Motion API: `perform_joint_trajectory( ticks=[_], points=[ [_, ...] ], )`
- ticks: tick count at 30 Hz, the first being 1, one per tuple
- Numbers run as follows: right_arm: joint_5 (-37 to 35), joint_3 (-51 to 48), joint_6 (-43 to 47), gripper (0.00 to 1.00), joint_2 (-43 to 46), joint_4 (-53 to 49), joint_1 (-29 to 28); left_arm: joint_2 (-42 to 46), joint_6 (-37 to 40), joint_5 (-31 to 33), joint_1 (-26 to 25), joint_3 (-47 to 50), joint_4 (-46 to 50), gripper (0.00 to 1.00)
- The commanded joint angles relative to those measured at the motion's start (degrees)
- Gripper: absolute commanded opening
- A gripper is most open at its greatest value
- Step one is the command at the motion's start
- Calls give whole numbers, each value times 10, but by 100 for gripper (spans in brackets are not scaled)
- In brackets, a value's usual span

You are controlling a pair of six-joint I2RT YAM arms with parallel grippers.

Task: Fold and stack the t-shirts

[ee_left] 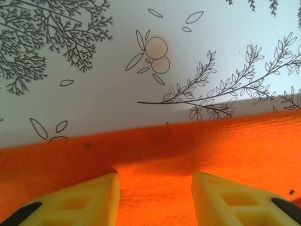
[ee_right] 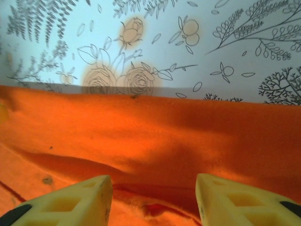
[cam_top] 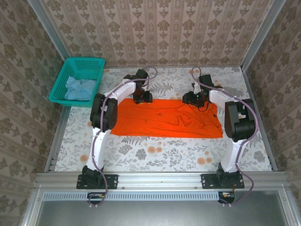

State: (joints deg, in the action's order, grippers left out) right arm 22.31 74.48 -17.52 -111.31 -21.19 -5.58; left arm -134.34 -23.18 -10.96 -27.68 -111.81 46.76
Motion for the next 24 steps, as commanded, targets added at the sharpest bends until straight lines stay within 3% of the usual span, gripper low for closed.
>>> perform_joint_trajectory(
  ticks=[1,12,24],
  points=[
    [-13,20,18,46,-18,-16,-9,-17,2,0,4,-3,27,45],
    [-17,7,0,17,10,-39,-18,-22,12,9,7,-5,32,45],
    [-85,-92,-117,14,113,-30,-81,-25,25,23,10,-9,30,45]
  ],
)
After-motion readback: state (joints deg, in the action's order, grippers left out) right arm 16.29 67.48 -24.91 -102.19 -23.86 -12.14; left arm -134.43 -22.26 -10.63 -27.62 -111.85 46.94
